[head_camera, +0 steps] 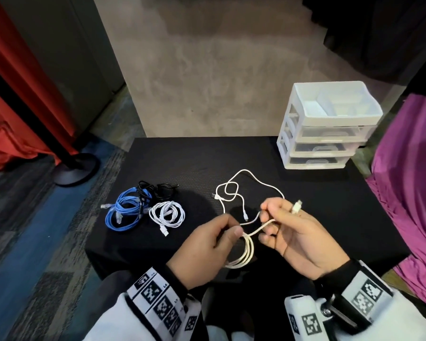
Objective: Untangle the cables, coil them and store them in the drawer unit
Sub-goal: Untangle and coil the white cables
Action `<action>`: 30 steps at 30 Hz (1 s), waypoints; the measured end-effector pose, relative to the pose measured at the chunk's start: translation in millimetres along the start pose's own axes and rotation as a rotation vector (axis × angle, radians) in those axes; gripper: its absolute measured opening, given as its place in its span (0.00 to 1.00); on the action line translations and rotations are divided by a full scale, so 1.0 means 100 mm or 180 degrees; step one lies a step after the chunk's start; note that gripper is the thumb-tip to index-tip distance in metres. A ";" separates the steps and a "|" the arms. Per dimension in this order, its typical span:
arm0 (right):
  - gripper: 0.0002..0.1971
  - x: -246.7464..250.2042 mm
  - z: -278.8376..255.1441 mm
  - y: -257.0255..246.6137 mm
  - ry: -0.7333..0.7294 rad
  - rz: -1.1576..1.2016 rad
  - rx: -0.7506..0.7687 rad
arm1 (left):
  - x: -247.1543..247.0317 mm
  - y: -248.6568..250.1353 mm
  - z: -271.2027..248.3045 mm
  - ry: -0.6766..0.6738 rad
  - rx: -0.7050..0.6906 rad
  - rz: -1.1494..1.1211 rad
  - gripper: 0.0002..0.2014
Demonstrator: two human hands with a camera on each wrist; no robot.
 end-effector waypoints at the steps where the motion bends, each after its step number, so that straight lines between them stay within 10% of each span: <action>1: 0.05 0.04 -0.01 -0.03 0.0057 -0.0126 0.0097 | 0.03 -0.04 -0.02 0.0191 0.0136 -0.0163 0.09; 7: 0.04 0.11 -0.10 -0.05 0.0695 -0.2542 0.1084 | 0.15 -0.21 -0.02 0.1054 0.0839 -0.1040 0.14; 15: 0.08 -0.13 -0.08 0.05 0.1109 -0.3106 0.1516 | 0.11 -0.21 -0.03 0.1215 0.0953 -0.1223 0.15; 22: 0.13 -0.34 -0.03 0.34 0.0037 -0.0542 0.0186 | 0.18 -0.13 -0.03 0.1585 0.0340 -0.0732 0.15; 30: 0.15 -0.21 0.06 0.29 0.0218 -0.0630 -0.0504 | 0.07 0.04 0.00 0.1185 -0.0133 -0.1327 0.09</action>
Point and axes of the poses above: each hand's wrist, its own z-axis towards the middle knuckle, its own x-axis out of the back of the hand, y = z × x, the point moved 7 cm from there along z, towards the middle knuckle, and after that the axes turned 11 degrees about -x, right-handed, at the moved point
